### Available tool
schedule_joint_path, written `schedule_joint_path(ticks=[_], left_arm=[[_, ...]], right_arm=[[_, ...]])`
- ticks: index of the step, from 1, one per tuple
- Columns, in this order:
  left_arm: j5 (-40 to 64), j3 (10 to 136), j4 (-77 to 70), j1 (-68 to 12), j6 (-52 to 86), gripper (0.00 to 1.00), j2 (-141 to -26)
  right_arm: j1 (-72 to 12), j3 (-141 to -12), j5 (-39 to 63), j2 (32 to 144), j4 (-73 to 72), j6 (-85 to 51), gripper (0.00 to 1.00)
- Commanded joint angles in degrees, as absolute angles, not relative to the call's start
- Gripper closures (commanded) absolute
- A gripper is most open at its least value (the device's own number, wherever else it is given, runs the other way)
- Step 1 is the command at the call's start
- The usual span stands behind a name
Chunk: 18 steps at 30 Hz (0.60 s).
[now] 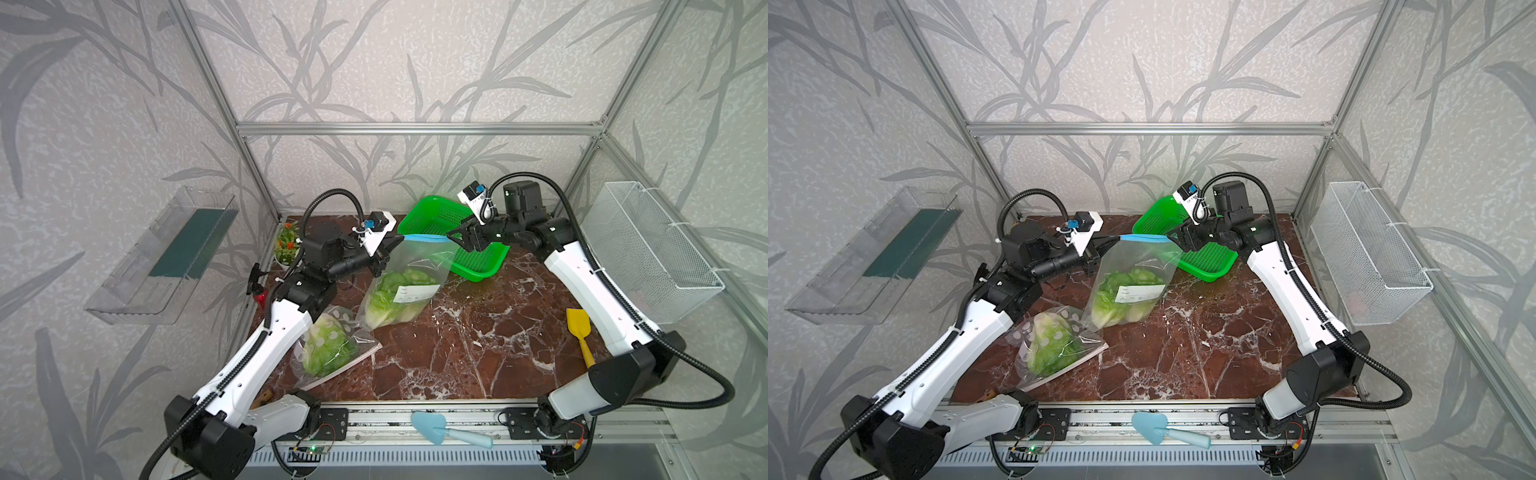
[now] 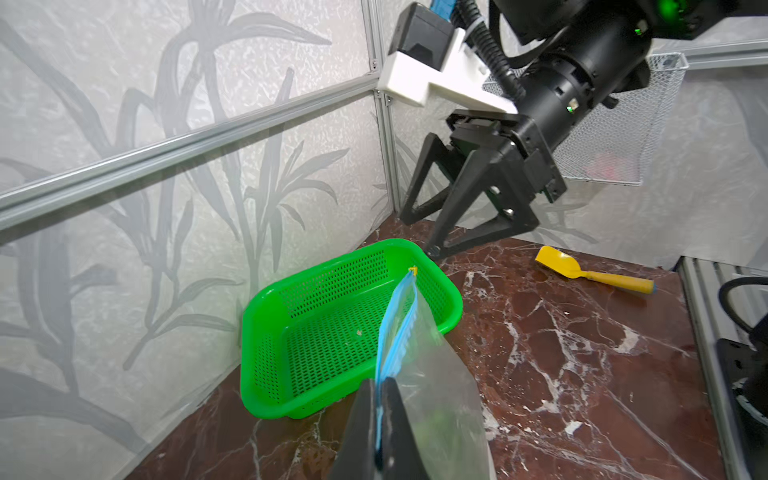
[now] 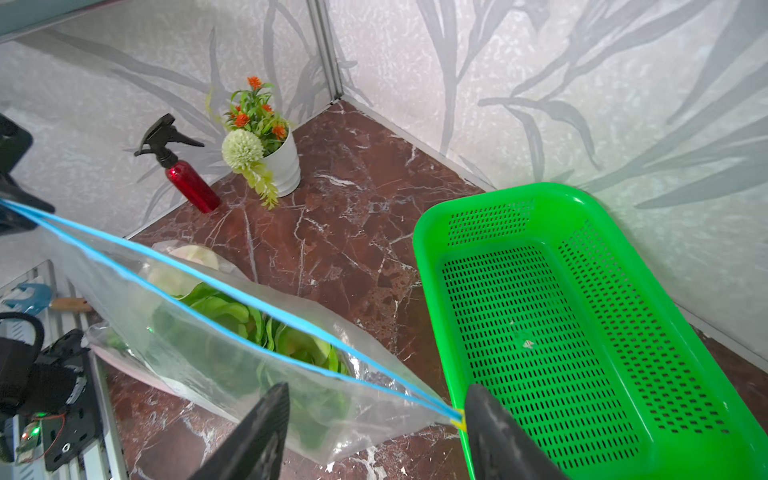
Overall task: Open the zip-top bag and take out the chinese cabbages
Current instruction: Unzip the zipper on the zipper food storage bag.
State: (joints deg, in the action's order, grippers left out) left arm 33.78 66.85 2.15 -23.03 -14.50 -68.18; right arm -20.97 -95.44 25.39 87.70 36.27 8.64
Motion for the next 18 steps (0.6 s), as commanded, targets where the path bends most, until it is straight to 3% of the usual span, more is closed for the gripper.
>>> schedule_joint_path(ticks=[1, 9, 13, 18], left_arm=[[32.85, 71.80, 1.68, -21.98, -19.62, 1.00, -71.07], [34.08, 78.42, 10.77, -21.96, -28.71, 1.00, -73.57], [39.99, 76.36, 12.61, -23.20, -30.90, 1.00, -73.48], [37.17, 68.51, 10.21, -30.64, -28.49, 1.00, -69.52]], right_arm=[[-20.37, -94.06, 21.88, 84.76, 32.44, 6.05, 0.31], [-19.42, -86.05, 20.08, 80.19, 26.35, -0.16, 0.29], [-19.16, -80.76, 20.55, 78.41, 22.40, -6.67, 0.27], [-18.90, -73.68, 20.40, 75.42, 19.92, -17.82, 0.27]])
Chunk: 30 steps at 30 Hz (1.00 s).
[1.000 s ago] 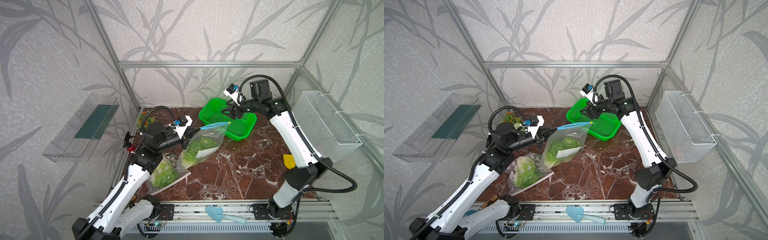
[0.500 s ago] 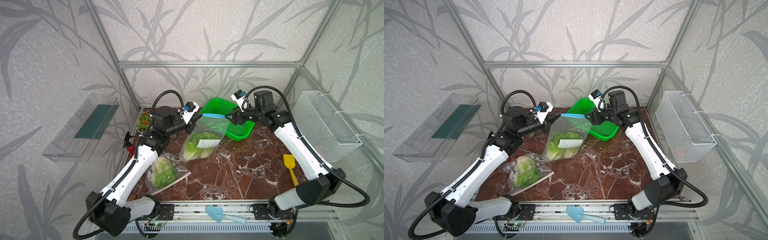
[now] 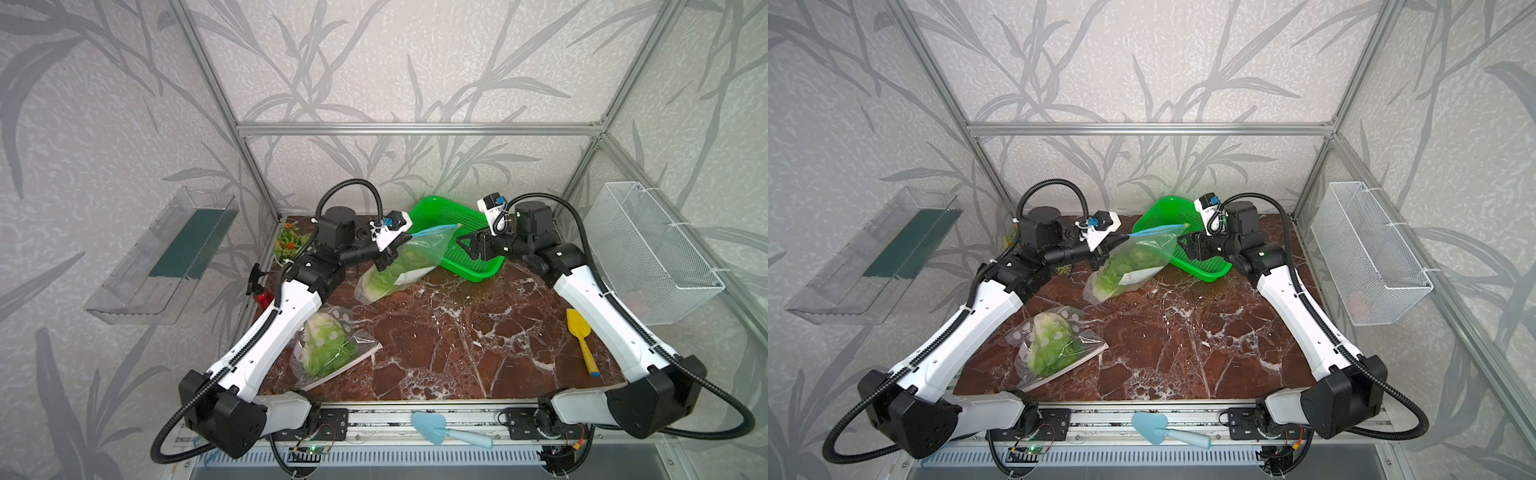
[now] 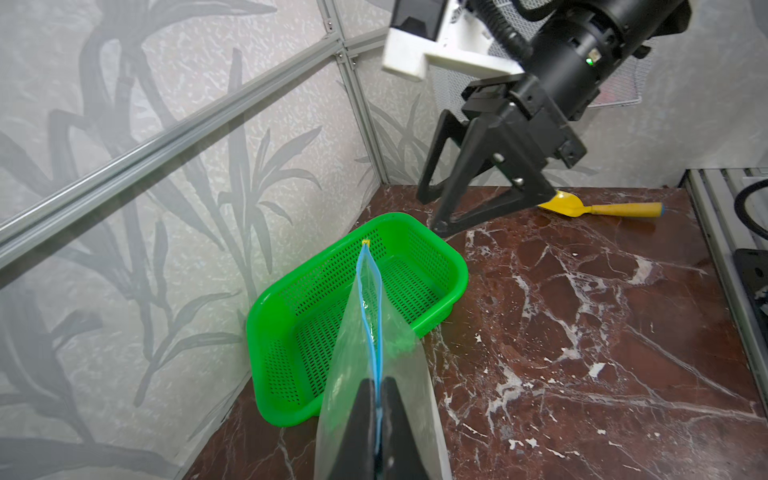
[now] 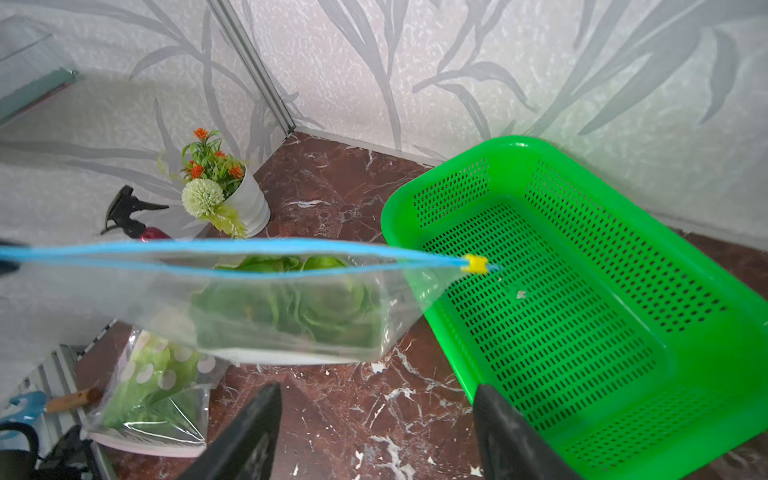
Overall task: Open the zip-top bag and take out the chinese cabbages
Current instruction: Unzip the zipper on the zipper food storage bag, then open the zipper of the food storage bag at the center of the board.
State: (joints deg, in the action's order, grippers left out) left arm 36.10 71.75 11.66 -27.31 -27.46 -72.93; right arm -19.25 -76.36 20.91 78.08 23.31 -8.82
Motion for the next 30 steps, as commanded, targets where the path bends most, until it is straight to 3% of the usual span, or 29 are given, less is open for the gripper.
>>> schedule_joint_path(ticks=[1, 13, 18, 24, 30], left_arm=[[36.78, 66.69, 9.18, -31.58, -27.44, 1.00, -68.68], [28.74, 48.30, 3.10, -39.24, -15.22, 1.00, -59.23], [26.49, 43.10, -1.20, -40.74, -10.60, 1.00, -59.24], [22.73, 42.86, -2.47, -42.93, -10.19, 1.00, -59.96], [21.75, 43.64, -1.71, -43.49, -10.98, 1.00, -61.17]], right_arm=[[-18.88, -72.10, 20.22, 74.88, 19.56, -20.25, 0.28], [-19.05, -46.91, 24.60, 63.90, 7.71, -41.03, 0.35], [-19.59, -43.10, 28.26, 65.65, 1.98, -43.63, 0.42], [-19.86, -40.30, 27.43, 62.97, -2.12, -46.51, 0.42], [-19.86, -41.14, 22.03, 60.35, 10.39, -46.27, 0.42]])
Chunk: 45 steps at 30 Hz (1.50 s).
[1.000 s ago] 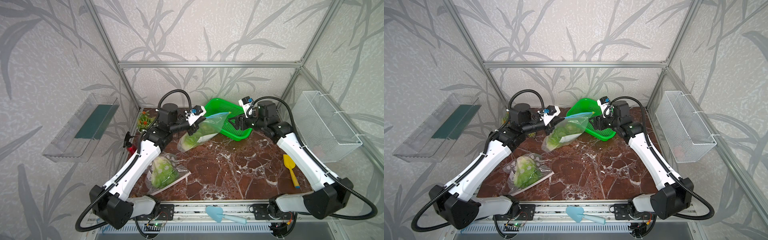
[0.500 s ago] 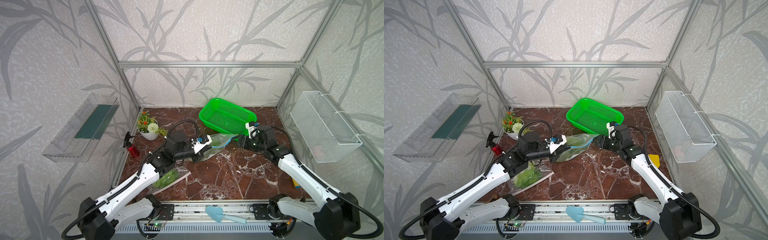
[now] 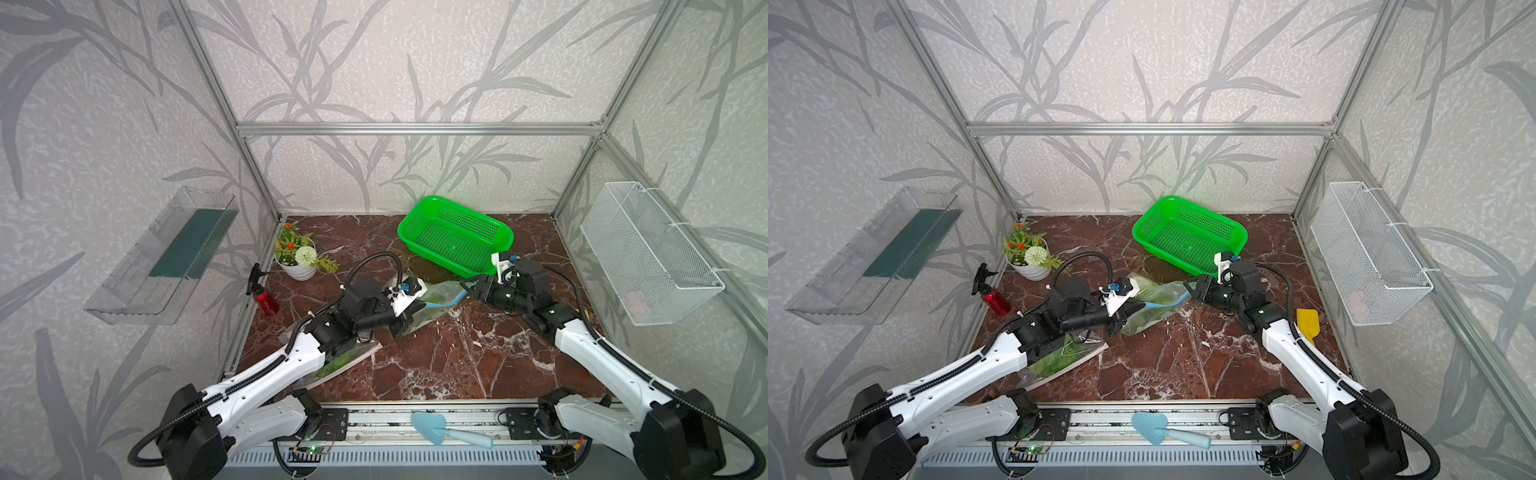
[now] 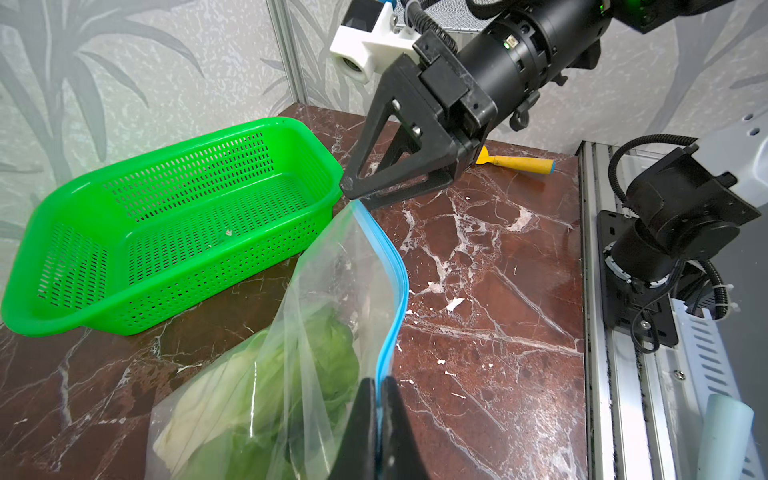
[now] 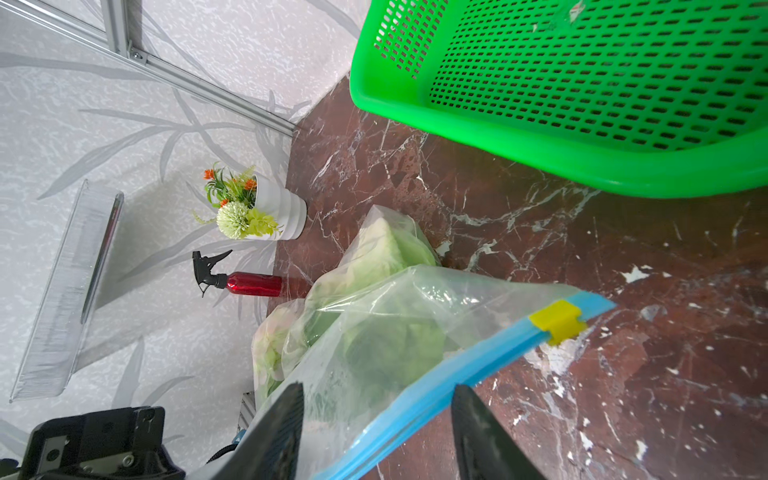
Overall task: Open the zip-top bag and take out the chinese cabbages
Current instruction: Open the zipper of the food storage bag at the center of the board.
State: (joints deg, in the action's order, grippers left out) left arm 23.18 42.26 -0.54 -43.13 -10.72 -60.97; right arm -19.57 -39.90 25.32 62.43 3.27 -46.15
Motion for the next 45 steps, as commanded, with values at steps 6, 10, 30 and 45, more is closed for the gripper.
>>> schedule_joint_path(ticks=[6, 10, 30, 45], left_arm=[[21.34, 43.50, -1.45, -44.00, -11.60, 1.00, -60.98], [21.36, 43.34, -1.60, -44.71, -11.69, 1.00, -60.95], [18.37, 42.76, -1.85, -48.87, -12.48, 1.00, -62.65], [17.69, 42.66, -1.84, -49.17, -12.74, 1.00, -62.93]], right_arm=[[-19.34, -42.41, 22.85, 58.05, 12.48, -48.29, 0.44], [-19.34, -41.50, 26.28, 61.17, 9.40, -49.36, 0.46], [-19.34, -38.43, 26.59, 62.49, 5.55, -51.08, 0.45], [-19.01, -38.69, 25.43, 60.88, 9.54, -49.77, 0.45]])
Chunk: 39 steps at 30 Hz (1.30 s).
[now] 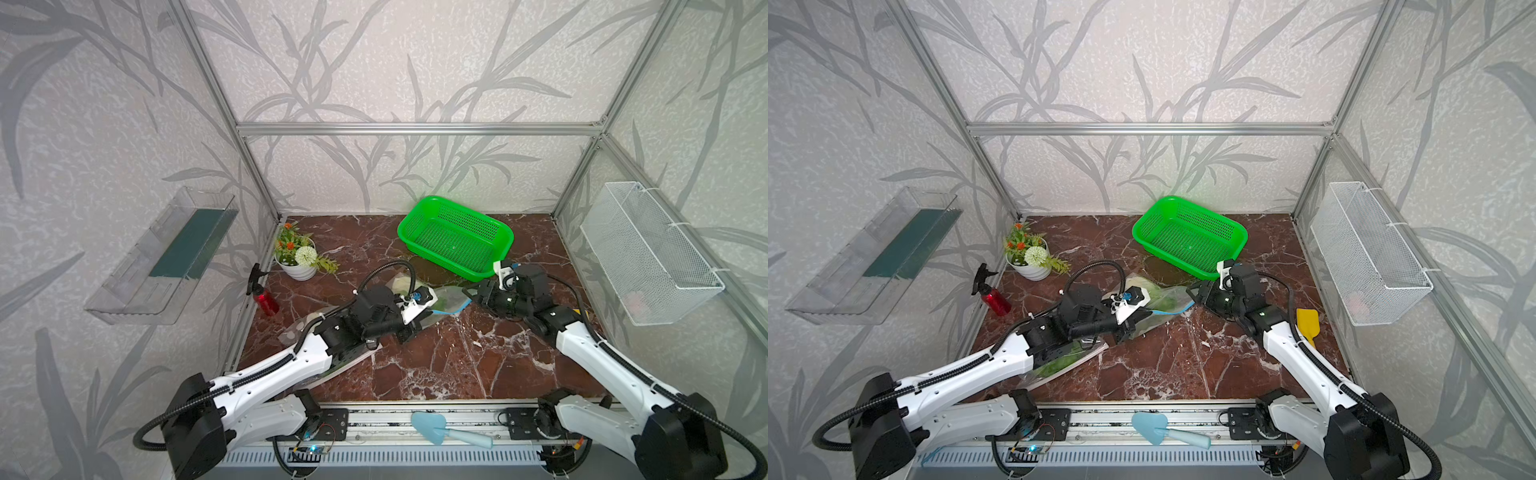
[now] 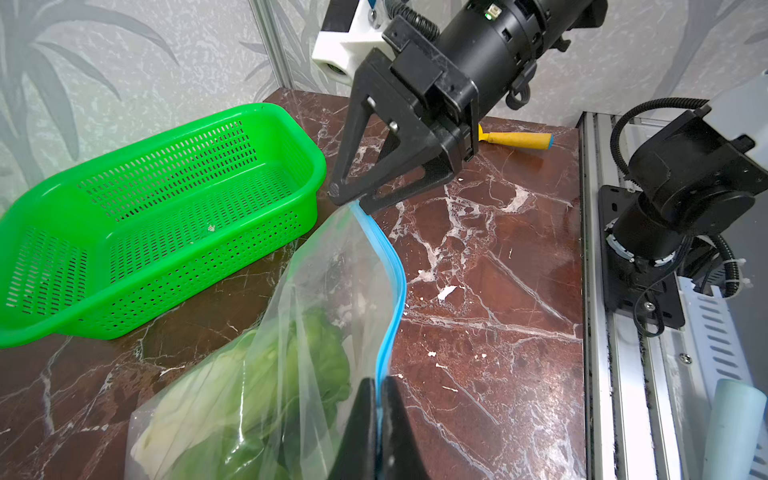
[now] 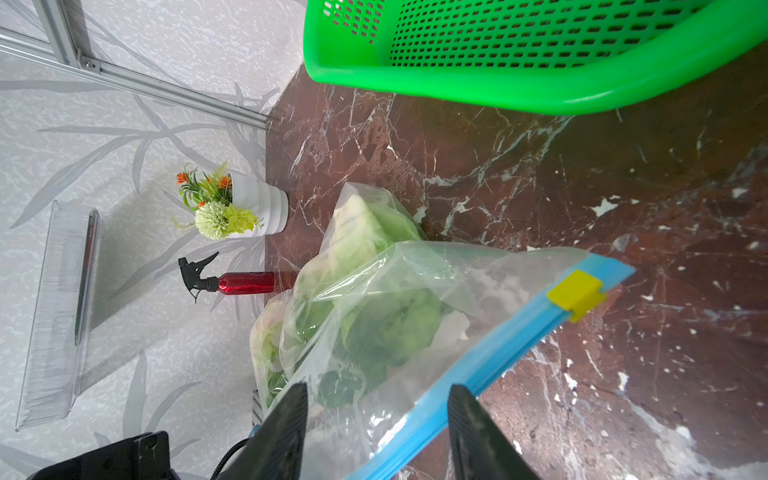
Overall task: Open the zip-top bag and take out the chinese cabbages
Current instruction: Open the zipper of the food storage bag at the center of the board.
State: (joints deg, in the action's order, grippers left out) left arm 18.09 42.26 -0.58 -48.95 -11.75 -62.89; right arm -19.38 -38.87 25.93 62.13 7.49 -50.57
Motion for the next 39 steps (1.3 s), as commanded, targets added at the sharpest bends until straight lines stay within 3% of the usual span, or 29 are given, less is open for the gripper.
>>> schedule_joint_path(ticks=[1, 39], left_arm=[[17.68, 42.65, -1.90, -49.13, -12.83, 1.00, -62.93], [17.14, 42.83, -2.10, -51.81, -13.27, 1.00, -64.33]], right_arm=[[-18.86, -38.65, 25.31, 60.59, 9.95, -49.72, 0.45], [-18.17, -36.18, 26.80, 63.37, 5.38, -51.16, 0.44]])
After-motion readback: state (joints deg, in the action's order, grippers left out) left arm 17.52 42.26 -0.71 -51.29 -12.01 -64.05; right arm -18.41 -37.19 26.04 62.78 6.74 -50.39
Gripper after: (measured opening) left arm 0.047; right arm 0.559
